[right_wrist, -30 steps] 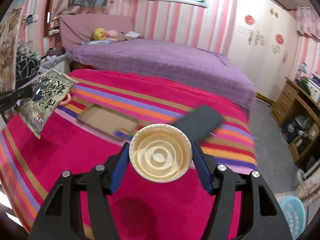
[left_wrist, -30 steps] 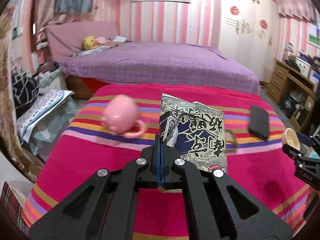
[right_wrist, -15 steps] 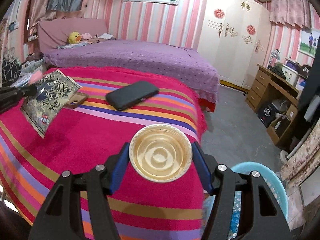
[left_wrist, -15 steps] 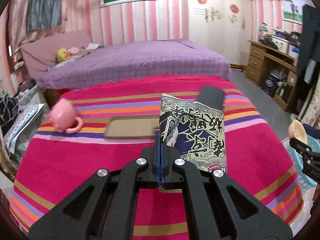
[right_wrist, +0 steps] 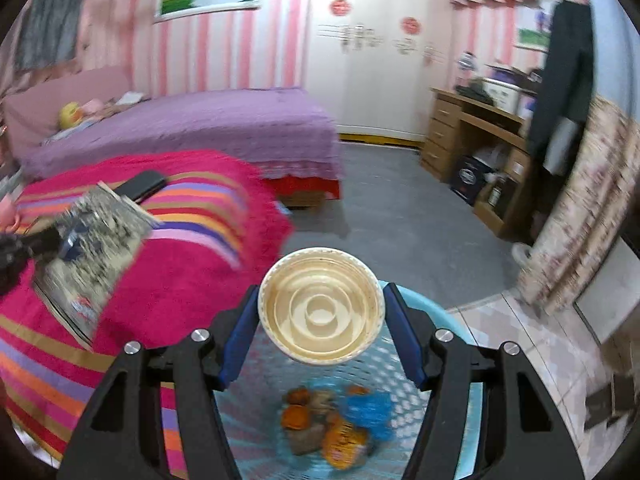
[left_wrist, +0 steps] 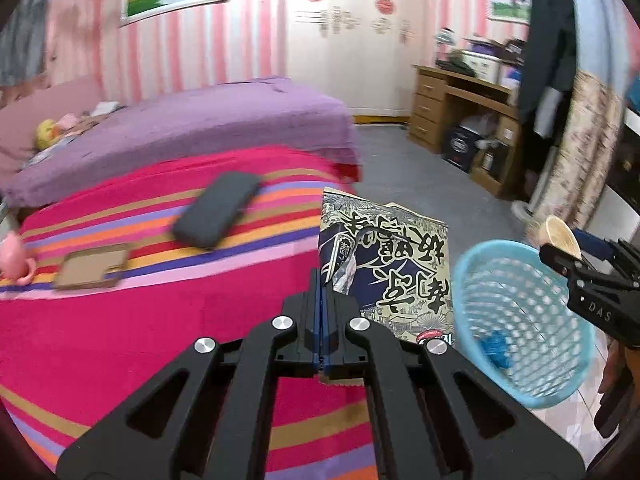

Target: Collect trash

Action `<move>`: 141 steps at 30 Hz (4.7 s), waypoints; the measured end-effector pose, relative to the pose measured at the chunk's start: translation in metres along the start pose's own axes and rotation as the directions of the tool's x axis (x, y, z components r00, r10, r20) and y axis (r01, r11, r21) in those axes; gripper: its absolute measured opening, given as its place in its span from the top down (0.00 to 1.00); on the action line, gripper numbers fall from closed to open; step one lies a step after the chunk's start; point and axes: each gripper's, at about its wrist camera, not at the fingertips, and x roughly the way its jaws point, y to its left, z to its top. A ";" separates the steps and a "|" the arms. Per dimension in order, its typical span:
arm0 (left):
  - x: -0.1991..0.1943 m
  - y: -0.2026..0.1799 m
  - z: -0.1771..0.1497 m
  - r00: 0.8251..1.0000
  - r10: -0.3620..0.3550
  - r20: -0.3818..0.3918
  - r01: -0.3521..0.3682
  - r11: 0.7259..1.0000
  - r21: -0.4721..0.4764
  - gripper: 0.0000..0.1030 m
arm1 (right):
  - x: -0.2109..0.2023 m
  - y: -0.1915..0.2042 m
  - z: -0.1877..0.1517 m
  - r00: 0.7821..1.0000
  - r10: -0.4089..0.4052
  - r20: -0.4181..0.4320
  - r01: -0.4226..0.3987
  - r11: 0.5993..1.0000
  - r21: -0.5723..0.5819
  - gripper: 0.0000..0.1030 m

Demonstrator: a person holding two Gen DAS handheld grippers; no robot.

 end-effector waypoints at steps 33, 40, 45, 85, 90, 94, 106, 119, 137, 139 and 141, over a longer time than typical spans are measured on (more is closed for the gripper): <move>-0.052 0.005 -0.004 0.993 0.044 0.107 -0.049 0.998 0.046 0.06 | 0.006 -0.054 -0.028 0.997 -0.080 -0.008 0.080 0.982 0.173 0.07; -0.115 0.053 -0.030 0.983 0.118 0.142 -0.127 0.990 0.059 0.05 | -0.062 -0.003 -0.006 0.989 -0.022 0.148 -0.010 0.978 0.208 0.04; -0.156 0.084 -0.057 0.974 0.161 0.159 -0.169 0.985 0.036 0.05 | -0.108 0.059 -0.023 0.983 0.049 0.177 -0.076 0.986 0.148 0.04; -0.185 0.160 -0.123 0.946 0.268 0.183 -0.247 0.960 -0.130 0.05 | -0.160 0.201 -0.097 0.954 0.172 0.245 -0.148 0.982 -0.113 0.04; -0.187 0.158 -0.124 0.945 0.266 0.190 -0.246 0.961 -0.124 0.05 | -0.161 0.200 -0.097 0.953 0.171 0.249 -0.147 0.983 -0.114 0.04; -0.187 0.157 -0.123 0.944 0.266 0.192 -0.246 0.961 -0.123 0.05 | -0.161 0.200 -0.097 0.954 0.172 0.247 -0.148 0.982 -0.113 0.04; -0.188 0.155 -0.124 0.945 0.261 0.195 -0.242 0.963 -0.118 0.05 | -0.163 0.199 -0.098 0.952 0.168 0.255 -0.142 0.983 -0.116 0.04; -0.190 0.154 -0.125 0.942 0.265 0.205 -0.246 0.962 -0.115 0.05 | -0.165 0.202 -0.097 0.951 0.168 0.260 -0.141 0.983 -0.119 0.04; -0.192 0.153 -0.124 0.942 0.263 0.209 -0.244 0.963 -0.114 0.05 | -0.164 0.204 -0.097 0.950 0.169 0.263 -0.142 0.983 -0.117 0.04; -0.192 0.153 -0.124 0.942 0.264 0.209 -0.245 0.963 -0.114 0.05 | -0.164 0.204 -0.097 0.950 0.169 0.263 -0.142 0.983 -0.119 0.04; -0.191 0.153 -0.124 0.941 0.265 0.209 -0.245 0.963 -0.114 0.05 | -0.164 0.204 -0.098 0.951 0.169 0.261 -0.142 0.983 -0.119 0.04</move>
